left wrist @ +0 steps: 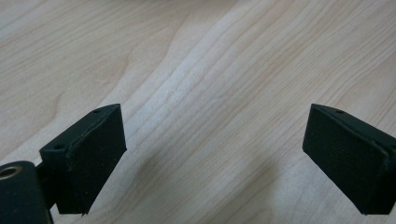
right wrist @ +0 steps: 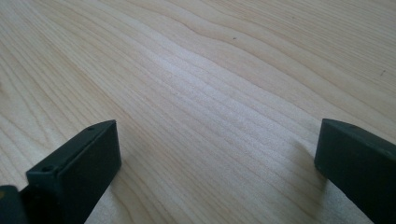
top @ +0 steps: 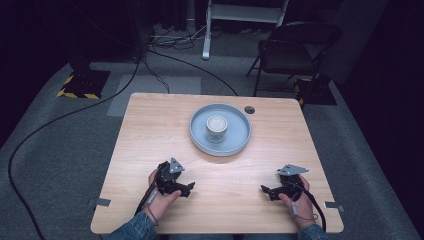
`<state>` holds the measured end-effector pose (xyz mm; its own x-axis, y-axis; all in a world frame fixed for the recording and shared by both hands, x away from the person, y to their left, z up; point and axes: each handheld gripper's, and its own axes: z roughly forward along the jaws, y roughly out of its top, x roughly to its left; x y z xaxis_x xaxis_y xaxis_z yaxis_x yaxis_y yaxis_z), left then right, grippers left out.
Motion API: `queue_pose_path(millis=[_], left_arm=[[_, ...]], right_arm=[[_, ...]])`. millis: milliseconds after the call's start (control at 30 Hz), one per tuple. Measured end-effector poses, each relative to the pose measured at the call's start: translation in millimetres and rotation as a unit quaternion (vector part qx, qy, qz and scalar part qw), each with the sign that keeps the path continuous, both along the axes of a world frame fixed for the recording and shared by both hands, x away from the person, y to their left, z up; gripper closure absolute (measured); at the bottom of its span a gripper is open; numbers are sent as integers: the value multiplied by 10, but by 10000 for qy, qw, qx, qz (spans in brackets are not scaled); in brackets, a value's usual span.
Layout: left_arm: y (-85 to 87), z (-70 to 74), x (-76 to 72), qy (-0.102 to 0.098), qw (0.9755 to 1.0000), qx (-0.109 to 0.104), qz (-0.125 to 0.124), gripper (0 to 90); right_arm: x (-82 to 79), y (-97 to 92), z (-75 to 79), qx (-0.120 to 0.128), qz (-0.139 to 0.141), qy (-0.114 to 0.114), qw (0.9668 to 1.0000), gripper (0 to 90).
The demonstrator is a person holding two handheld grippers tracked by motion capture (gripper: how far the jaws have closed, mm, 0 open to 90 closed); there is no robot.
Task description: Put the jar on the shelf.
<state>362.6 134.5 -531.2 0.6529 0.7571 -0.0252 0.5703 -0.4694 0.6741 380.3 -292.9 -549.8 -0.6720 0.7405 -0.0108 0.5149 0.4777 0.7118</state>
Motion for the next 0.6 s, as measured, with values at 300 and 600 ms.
queue_pose_path(millis=[300,600], left_arm=[[3,-130,-5,74,9998,172,64,42],[22,-179,-5,-114,9999,59,13,2]], right_arm=[[0,0,0,-1,1,0,10000,2],[0,0,0,0,1,0,10000,1]])
